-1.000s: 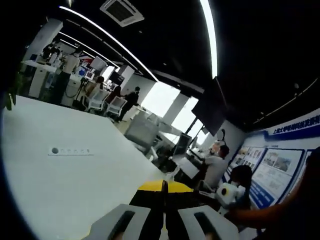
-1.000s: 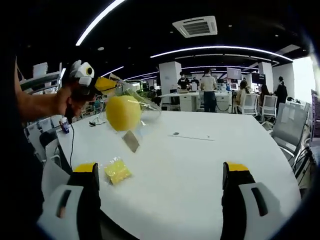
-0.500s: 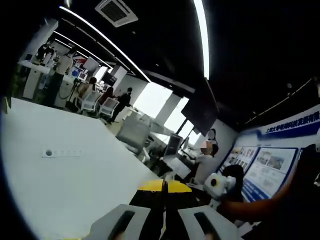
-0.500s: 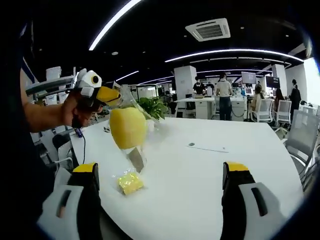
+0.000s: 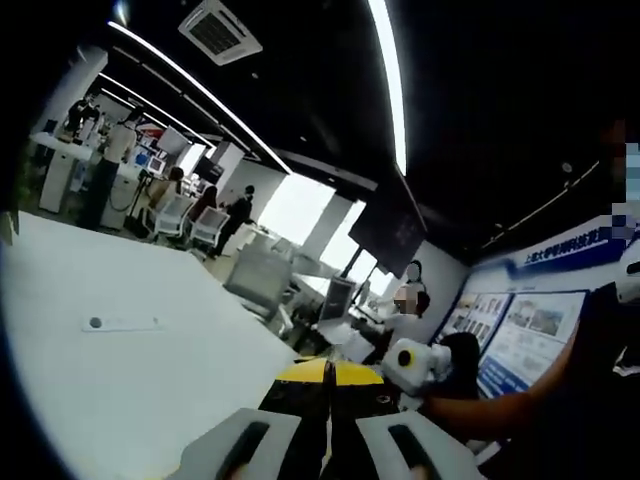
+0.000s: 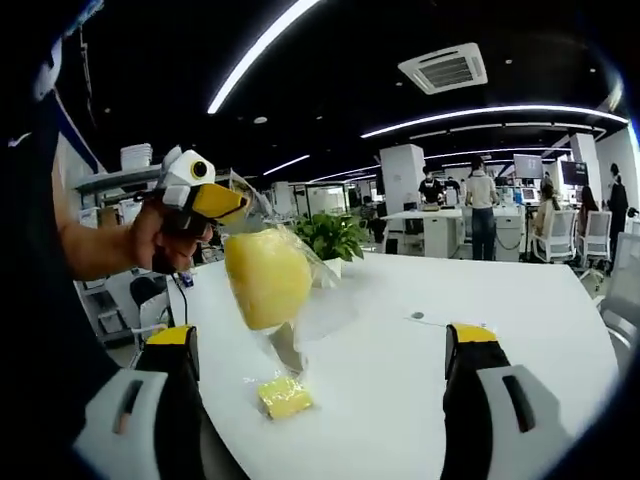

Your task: Compare the silicone blocks by pressing each to a similar depth, holding the contact briefly, and releasing to observe deformation and rebound differences across the visible hardness samples.

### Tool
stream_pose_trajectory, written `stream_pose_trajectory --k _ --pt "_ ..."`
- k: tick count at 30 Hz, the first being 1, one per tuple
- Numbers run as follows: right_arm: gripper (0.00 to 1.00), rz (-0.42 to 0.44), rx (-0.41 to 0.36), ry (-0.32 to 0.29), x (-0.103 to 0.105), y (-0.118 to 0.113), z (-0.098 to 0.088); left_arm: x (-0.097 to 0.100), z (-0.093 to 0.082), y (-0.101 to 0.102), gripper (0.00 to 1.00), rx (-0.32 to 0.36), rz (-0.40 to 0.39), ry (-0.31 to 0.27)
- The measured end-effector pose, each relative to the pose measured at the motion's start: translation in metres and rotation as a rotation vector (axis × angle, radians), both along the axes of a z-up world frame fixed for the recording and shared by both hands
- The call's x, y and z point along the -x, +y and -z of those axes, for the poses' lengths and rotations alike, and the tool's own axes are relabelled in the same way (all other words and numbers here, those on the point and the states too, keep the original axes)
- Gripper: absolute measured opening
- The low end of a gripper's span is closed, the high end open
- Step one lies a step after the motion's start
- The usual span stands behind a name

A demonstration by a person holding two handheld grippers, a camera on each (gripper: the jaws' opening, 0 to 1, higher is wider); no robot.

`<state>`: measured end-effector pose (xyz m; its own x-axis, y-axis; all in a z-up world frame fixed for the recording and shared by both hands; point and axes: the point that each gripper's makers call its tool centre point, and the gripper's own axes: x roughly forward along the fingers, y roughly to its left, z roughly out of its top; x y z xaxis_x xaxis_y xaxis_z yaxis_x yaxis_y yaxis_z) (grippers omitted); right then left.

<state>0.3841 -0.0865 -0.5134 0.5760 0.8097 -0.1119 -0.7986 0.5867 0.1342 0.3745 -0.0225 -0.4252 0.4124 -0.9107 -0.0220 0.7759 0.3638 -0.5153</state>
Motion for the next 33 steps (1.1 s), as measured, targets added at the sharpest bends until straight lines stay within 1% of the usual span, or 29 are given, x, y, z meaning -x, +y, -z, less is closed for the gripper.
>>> stream_pose_trajectory --k 2,4,5,7,9,10,11,12,13,14,17,21,23,25,28,33 --pt "0.95 -0.019 -0.015 0.001 0.001 0.006 -0.004 0.002 -0.003 0.001 0.0 0.008 0.005 0.0" --pt "0.84 -0.039 -0.02 0.0 0.003 0.01 -0.006 0.003 -0.006 0.002 0.0 0.016 0.006 -0.006" --pt "0.81 -0.046 -0.025 -0.001 0.004 0.013 -0.008 0.004 -0.006 0.003 0.0 0.02 0.007 -0.004" --pt "0.81 -0.055 -0.035 -0.006 0.005 0.017 -0.01 0.006 -0.008 0.003 0.0 0.03 0.007 -0.001" --pt "0.76 -0.072 -0.047 -0.009 0.007 0.021 -0.013 0.01 -0.009 0.003 0.0 0.032 0.013 -0.004" --pt "0.73 -0.085 -0.058 -0.003 0.009 0.023 -0.014 0.012 -0.009 0.003 0.0 0.031 0.014 -0.008" --pt "0.68 -0.119 -0.08 0.014 0.013 0.029 -0.016 0.014 -0.009 0.003 0.0 0.031 0.019 -0.007" --pt "0.65 -0.129 -0.086 0.017 0.014 0.03 -0.017 0.015 -0.009 0.004 0.0 0.034 0.021 -0.007" --pt "0.63 -0.133 -0.083 0.002 0.015 0.033 -0.02 0.016 -0.009 0.005 0.0 0.038 0.024 -0.004" --pt "0.62 -0.146 -0.081 -0.008 0.017 0.036 -0.022 0.018 -0.01 0.005 0.0 0.045 0.029 0.002" --pt "0.58 -0.203 -0.099 -0.006 0.024 0.045 -0.029 0.021 -0.012 0.006 0.0 0.066 0.04 0.013" --pt "0.56 -0.246 -0.126 0.011 0.028 0.051 -0.036 0.024 -0.017 0.006 0.0 0.077 0.051 0.004" --pt "0.53 -0.261 -0.134 0.018 0.03 0.053 -0.038 0.024 -0.019 0.006 0.0 0.081 0.051 -0.004" --pt "0.49 -0.274 -0.132 0.024 0.03 0.055 -0.038 0.024 -0.019 0.007 0.0 0.082 0.05 -0.007" --pt "0.47 -0.289 -0.127 0.023 0.032 0.058 -0.037 0.024 -0.017 0.008 0.0 0.082 0.048 -0.003" --pt "0.41 -0.309 -0.124 0.03 0.035 0.059 -0.035 0.023 -0.014 0.009 0.0 0.086 0.044 0.005"
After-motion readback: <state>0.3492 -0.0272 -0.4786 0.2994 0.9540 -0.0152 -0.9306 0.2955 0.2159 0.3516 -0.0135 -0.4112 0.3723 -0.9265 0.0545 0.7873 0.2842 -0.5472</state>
